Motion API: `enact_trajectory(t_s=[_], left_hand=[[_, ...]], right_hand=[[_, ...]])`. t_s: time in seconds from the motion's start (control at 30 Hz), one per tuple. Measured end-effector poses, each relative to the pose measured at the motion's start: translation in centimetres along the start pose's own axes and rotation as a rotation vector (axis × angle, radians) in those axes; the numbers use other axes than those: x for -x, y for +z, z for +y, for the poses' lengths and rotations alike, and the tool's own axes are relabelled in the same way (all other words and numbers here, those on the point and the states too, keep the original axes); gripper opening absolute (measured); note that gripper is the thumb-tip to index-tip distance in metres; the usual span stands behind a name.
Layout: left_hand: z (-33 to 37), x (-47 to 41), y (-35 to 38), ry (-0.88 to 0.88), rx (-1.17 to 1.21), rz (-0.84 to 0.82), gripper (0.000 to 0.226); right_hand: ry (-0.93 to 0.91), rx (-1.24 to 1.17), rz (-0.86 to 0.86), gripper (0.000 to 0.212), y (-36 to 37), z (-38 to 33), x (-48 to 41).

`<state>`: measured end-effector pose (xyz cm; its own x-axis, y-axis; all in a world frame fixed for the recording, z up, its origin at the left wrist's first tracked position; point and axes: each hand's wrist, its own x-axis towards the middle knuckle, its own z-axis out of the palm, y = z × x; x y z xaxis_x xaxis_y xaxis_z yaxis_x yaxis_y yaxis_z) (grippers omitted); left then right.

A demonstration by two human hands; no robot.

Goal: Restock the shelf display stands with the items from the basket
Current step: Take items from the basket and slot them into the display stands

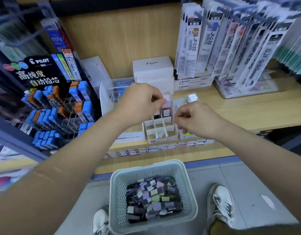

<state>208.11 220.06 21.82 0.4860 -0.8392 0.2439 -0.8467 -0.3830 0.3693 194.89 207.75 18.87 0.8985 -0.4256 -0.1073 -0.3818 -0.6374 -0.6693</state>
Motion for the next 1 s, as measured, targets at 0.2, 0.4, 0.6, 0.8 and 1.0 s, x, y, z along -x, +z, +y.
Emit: enact_trajectory(t_s=[0.2,0.4,0.6,0.8,1.0], left_hand=[[-0.5,6.3,-0.6,-0.164,0.193,-0.678,0.012],[-7.4,14.3,12.6,-0.302,-0.05,-0.878,0.023],[-9.4,21.4,24.2,-0.486,0.023,-0.969,0.017],[-11.2,24.3,29.7,-0.46,-0.004,-0.958,0.075],[-12.9,23.6,31.1,-0.403,-0.116,-0.944,0.114]], right_hand=[[-0.025,0.213,-0.45,0.023,7.4,1.5,3.0],[0.188,0.445,-0.722,0.033,15.2,8.5,3.7],[0.315,0.278,-0.662,0.037,23.9,13.8,2.6],[0.266,0.382,-0.608,0.121,31.4,16.8,4.5],[0.284,0.491,-0.511,0.104,33.3,16.6,3.6]])
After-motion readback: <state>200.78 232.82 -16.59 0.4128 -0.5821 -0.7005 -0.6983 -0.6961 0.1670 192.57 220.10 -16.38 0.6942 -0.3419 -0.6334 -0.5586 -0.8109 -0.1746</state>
